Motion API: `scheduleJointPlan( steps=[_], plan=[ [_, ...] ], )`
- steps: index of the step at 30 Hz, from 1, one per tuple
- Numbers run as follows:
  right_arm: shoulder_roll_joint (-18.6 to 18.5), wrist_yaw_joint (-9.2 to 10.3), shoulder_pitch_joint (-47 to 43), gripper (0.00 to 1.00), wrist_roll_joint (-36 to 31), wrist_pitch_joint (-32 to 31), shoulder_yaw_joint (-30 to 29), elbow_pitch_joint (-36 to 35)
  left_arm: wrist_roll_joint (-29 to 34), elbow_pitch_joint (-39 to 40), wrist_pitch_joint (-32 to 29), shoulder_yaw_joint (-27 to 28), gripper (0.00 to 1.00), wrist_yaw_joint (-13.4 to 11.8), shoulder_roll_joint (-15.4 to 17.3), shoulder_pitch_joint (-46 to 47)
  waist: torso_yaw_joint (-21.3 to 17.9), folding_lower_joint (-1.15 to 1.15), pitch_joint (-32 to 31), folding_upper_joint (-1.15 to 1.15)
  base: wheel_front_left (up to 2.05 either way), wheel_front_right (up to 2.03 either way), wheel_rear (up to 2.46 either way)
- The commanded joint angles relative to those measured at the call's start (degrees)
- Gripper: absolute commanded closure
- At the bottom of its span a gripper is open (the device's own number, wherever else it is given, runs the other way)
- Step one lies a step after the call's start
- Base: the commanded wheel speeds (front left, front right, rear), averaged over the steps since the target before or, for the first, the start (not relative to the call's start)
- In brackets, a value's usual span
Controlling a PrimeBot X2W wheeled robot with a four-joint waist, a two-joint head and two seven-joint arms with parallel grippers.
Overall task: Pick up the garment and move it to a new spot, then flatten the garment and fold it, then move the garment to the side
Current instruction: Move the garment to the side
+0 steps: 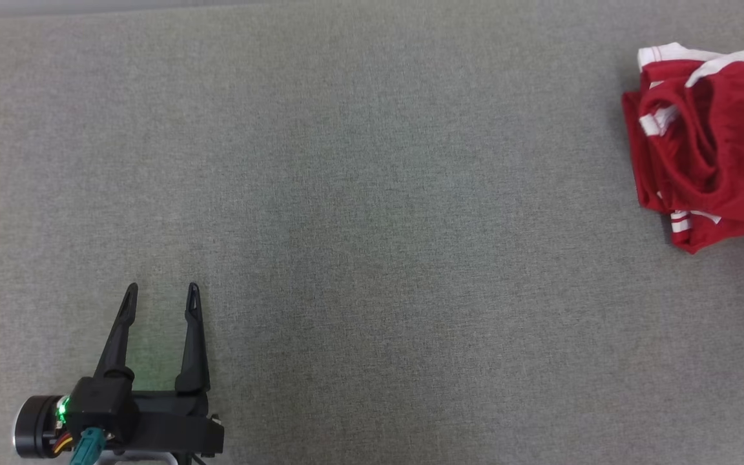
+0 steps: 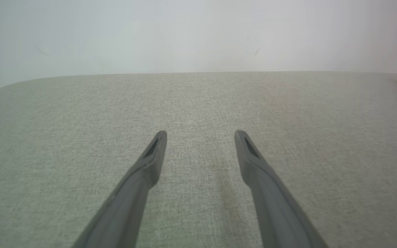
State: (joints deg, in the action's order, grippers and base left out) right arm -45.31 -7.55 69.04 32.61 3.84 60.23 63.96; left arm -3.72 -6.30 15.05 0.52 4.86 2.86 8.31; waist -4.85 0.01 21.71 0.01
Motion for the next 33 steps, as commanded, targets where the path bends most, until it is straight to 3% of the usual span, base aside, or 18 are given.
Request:
scheduleJointPlan(
  steps=[1, 10, 14, 19, 24, 25, 26, 27, 33],
  plan=[
    [0.52, 0.13, 0.52, 0.0, 0.32, 0.75, -0.14, 0.37, -0.64, -0.06, 0.17, 0.21, 0.0, -0.22, 0.05, -0.23, 0.0, -0.01, -0.87, -0.01, 0.0, 0.0, 0.0],
    [6.15, 0.13, -2.18, 0.0, 7.25, 10.59, -8.99, 2.98, -2.14, -1.19, 0.17, 0.62, 0.0, -0.84, 0.04, -3.96, 0.03, -0.01, -7.72, -0.01, 0.0, 0.0, 0.0],
    [8.06, 0.13, -5.56, 0.0, 7.18, 11.33, -16.52, -2.39, -2.76, -1.23, 0.17, 0.54, 0.0, -1.42, 0.05, -5.93, 0.18, -0.01, -10.82, -0.01, 0.0, 0.0, 0.0],
    [11.33, 0.13, -18.95, 0.0, 1.41, 11.23, -32.34, -13.26, -3.1, -1.43, 0.17, 0.67, 0.0, -1.49, 0.05, -7.96, 1.0, -0.01, -14.46, -0.01, 0.0, 0.0, 0.0],
    [18.83, 0.13, -35.42, 0.0, -8.05, 11.25, -47.51, -24.25, -2.49, -1.52, 0.17, 0.65, 0.0, -1.38, 0.04, -9.79, 2.03, -0.01, -17.38, -0.01, 0.0, 0.0, 0.0],
    [18.83, 0.13, -35.42, 0.0, -8.05, 11.25, -47.51, -24.25, -2.49, -1.52, 0.17, 0.65, 0.0, -1.38, 0.04, -9.79, 2.03, -0.01, -17.38, -0.01, 0.0, 0.0, 0.0],
    [22.63, 0.13, -40.94, 0.0, -11.61, 11.27, -52.0, -28.79, -2.33, -1.35, 0.17, 0.77, 0.0, -1.32, 0.05, -10.42, 2.31, -0.01, -18.25, -0.01, 0.0, 0.0, 0.0],
    [22.63, 0.13, -40.94, 0.0, -11.61, 11.27, -52.0, -28.79, -2.33, -1.35, 0.17, 0.77, 0.0, -1.32, 0.05, -10.42, 2.31, -0.01, -18.25, -0.01, 0.0, 0.0, 0.0],
    [32.84, 0.13, -53.89, 0.0, -19.36, 11.26, -59.35, -38.71, -2.05, -1.29, 0.17, 0.67, 0.0, -1.26, 0.04, -11.96, 3.24, -0.01, -20.25, -0.01, 0.0, 0.0, 0.0]
  ],
)
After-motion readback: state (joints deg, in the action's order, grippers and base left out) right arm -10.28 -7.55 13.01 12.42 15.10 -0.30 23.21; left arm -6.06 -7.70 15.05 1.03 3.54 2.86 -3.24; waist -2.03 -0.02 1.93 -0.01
